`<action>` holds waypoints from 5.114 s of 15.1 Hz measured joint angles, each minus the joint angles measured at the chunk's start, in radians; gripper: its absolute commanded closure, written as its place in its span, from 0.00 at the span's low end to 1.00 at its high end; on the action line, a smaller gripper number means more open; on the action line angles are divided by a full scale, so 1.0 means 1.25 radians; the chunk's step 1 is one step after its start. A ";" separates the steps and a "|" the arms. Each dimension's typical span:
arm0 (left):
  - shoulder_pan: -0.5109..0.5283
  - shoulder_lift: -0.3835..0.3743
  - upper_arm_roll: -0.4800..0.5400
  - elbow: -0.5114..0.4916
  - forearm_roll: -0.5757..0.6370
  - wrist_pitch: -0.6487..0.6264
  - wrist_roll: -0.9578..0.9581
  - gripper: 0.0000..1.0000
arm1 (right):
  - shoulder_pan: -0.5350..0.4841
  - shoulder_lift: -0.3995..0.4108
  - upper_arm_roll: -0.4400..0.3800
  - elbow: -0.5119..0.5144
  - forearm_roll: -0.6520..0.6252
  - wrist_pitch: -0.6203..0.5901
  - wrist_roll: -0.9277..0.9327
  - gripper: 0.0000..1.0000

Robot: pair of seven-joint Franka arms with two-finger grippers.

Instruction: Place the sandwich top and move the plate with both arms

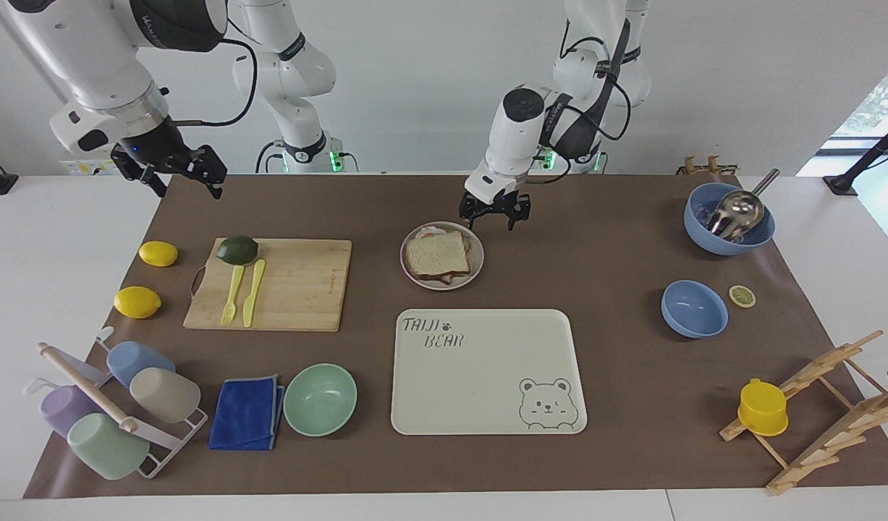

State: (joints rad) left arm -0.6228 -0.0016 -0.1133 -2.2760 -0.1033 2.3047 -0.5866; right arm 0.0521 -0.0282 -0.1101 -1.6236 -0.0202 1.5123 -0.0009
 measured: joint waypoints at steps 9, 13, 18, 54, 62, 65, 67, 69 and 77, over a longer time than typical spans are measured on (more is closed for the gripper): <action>-0.001 0.047 0.002 -0.032 -0.027 0.094 0.000 0.31 | 0.001 0.000 -0.002 0.000 0.000 0.000 0.000 0.00; -0.001 0.047 0.005 -0.032 -0.032 0.097 0.000 0.48 | 0.001 0.000 -0.002 0.000 0.000 0.000 0.000 0.00; -0.001 0.057 0.005 -0.034 -0.035 0.112 0.000 0.55 | 0.001 0.000 -0.002 0.000 0.000 0.000 0.000 0.00; 0.273 0.179 0.024 0.411 -0.219 -0.185 0.115 1.00 | 0.001 0.000 -0.002 0.000 0.000 0.000 0.000 0.00; 0.305 0.413 0.024 0.588 -0.201 -0.142 0.143 1.00 | 0.001 0.000 -0.002 0.000 0.000 0.000 0.000 0.00; 0.305 0.433 0.022 0.589 -0.199 -0.113 0.169 1.00 | 0.001 0.000 -0.002 0.000 0.000 0.000 0.000 0.00; 0.304 0.434 0.022 0.585 -0.198 -0.103 0.182 1.00 | 0.001 0.000 -0.002 0.000 0.000 0.000 0.000 0.00; 0.303 0.434 0.021 0.564 -0.197 -0.071 0.189 1.00 | 0.001 0.000 -0.002 0.000 0.000 0.000 0.000 0.00; 0.304 0.418 0.024 0.549 -0.195 -0.056 0.216 0.00 | 0.001 0.000 -0.002 0.000 0.000 0.000 0.000 0.00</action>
State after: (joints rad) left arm -0.2430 0.5213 -0.0833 -1.5894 -0.3470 2.2345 -0.3170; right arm 0.0538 -0.0279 -0.1121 -1.6239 -0.0202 1.5122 -0.0009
